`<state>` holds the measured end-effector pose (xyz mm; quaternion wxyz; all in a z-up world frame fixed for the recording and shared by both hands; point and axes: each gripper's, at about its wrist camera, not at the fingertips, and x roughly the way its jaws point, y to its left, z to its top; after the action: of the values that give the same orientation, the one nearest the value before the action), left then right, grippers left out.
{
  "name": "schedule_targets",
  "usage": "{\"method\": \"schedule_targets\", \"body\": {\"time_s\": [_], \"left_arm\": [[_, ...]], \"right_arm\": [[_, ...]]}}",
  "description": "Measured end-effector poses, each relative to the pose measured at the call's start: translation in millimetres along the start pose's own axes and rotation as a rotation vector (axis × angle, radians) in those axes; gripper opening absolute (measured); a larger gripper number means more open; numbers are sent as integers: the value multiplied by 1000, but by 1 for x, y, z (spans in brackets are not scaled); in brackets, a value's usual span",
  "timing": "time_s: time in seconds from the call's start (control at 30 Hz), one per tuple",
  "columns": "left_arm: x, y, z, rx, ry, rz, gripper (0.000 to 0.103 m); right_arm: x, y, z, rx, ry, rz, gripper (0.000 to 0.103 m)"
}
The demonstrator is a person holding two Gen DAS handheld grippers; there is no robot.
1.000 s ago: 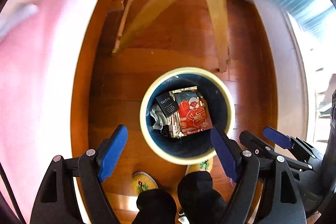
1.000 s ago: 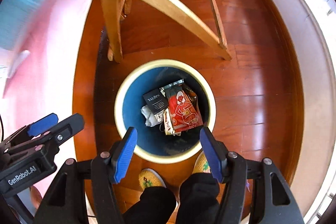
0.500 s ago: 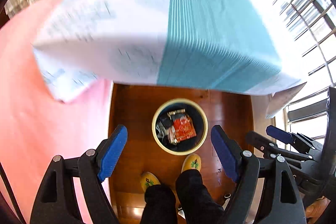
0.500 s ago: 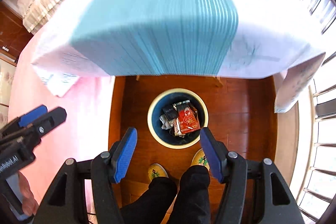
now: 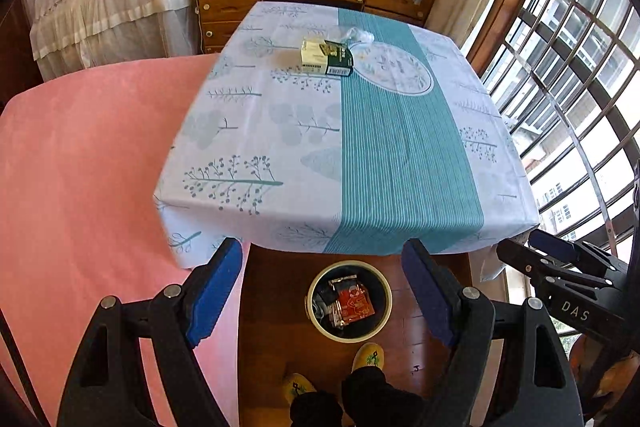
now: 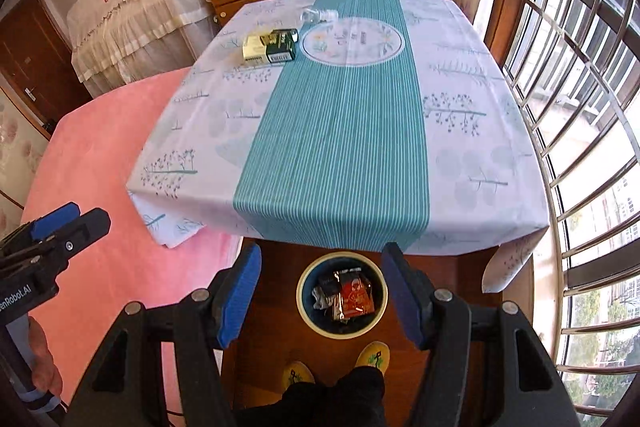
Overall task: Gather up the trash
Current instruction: 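Raise both open tools back toward the remaining trash on the table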
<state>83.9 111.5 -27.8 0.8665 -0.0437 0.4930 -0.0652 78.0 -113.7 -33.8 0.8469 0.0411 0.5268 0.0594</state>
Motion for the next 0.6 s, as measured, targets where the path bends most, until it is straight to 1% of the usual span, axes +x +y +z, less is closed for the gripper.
{"method": "schedule_targets", "body": {"time_s": [0.1,0.23,0.33,0.43,0.5,0.6], "left_arm": [[-11,2,14,16,-37,32,81],[-19,5,32,9,-61,46,81],[-20,9,47,8,-75,68,81],[-16,14,61,-4,-79,95,81],[-8,18,72,-26,-79,112,81],[10,25,89,-78,-69,149,81]], "right_arm": [[-11,11,18,-39,-30,-10,63],[-22,26,44,-114,-86,-18,63],[-23,40,65,-188,-122,-20,63],[-17,49,89,-265,-151,-12,64],[-7,53,109,-314,-156,13,69],[16,57,143,-396,-150,65,71]]}}
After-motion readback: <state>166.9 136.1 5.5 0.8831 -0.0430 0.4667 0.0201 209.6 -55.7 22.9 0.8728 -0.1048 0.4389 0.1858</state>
